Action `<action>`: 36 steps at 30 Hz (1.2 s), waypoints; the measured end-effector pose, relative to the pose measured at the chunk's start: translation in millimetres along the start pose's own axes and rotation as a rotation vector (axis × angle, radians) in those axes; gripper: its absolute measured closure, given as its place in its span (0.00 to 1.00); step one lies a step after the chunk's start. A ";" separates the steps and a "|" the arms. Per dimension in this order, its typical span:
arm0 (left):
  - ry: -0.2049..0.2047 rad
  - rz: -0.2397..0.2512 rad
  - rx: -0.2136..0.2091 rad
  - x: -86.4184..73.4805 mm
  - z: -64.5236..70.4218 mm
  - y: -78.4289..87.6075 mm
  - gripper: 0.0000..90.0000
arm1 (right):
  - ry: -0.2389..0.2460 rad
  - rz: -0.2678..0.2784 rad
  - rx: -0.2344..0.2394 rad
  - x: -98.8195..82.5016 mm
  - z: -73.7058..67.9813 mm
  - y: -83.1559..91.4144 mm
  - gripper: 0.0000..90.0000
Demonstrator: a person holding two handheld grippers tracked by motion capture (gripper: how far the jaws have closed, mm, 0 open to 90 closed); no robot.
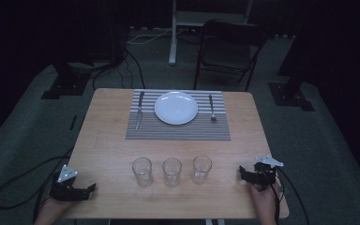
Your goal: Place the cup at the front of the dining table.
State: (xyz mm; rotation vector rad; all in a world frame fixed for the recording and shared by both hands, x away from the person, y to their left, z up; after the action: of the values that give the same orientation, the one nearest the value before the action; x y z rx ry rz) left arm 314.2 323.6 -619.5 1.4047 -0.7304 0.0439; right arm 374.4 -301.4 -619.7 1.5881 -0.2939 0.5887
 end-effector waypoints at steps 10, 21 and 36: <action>-0.015 0.012 -0.010 -0.7 1.4 2.4 0.05 | 0.000 0.000 0.000 0.0 0.0 0.0 0.14; -0.045 0.008 -0.039 1.5 12.0 3.8 0.05 | 0.000 0.000 0.000 0.0 0.0 0.0 0.14; -0.095 0.070 -0.097 12.1 30.6 12.9 0.05 | 0.000 0.000 0.000 0.0 0.0 0.0 0.14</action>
State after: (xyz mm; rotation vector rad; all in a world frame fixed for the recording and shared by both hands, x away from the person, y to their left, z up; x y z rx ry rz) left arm 304.6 294.0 -602.7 1.2948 -0.8496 -0.0038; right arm 374.4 -301.4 -619.6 1.5877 -0.2939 0.5887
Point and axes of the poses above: each handheld gripper's, and its own axes: y roughly backward along the jaws, x roughly out of its top, z roughly to its right, the point moved 10 cm from there along -y, roughly forward along the jaws, and after that the axes turned 14 degrees about -z, right-handed, at the moved point
